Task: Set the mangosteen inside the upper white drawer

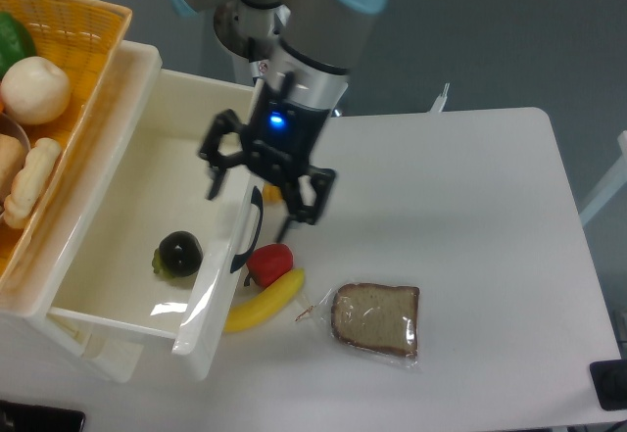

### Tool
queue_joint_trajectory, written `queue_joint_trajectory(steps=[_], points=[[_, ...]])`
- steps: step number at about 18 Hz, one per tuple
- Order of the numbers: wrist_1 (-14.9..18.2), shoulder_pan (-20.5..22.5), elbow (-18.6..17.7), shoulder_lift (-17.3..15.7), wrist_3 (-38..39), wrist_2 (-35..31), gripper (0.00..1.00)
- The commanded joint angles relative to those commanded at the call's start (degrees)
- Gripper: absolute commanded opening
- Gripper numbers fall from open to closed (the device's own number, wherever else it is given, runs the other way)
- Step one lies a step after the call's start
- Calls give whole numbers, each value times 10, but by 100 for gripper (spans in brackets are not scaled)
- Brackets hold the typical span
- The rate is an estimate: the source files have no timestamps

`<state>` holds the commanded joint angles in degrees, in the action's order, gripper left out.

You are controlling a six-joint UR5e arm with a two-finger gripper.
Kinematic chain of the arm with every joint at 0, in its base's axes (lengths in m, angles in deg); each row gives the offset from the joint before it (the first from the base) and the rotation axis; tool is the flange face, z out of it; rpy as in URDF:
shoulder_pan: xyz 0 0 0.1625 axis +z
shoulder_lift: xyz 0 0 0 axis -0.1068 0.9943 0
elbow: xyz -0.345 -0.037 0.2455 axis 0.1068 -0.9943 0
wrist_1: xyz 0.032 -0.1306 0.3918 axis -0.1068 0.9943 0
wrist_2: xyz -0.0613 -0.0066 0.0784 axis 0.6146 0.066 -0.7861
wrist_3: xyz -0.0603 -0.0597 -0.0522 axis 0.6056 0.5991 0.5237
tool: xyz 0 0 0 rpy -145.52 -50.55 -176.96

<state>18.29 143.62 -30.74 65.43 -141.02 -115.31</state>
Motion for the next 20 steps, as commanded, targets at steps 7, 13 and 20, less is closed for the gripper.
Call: queue_joint_trajectory(steps=[7, 13, 20], points=[[1, 61, -4, 66, -175, -148, 100], [1, 63, 3, 120, -339, -269, 100], [-18, 76, 7, 153, -366, -286, 100]])
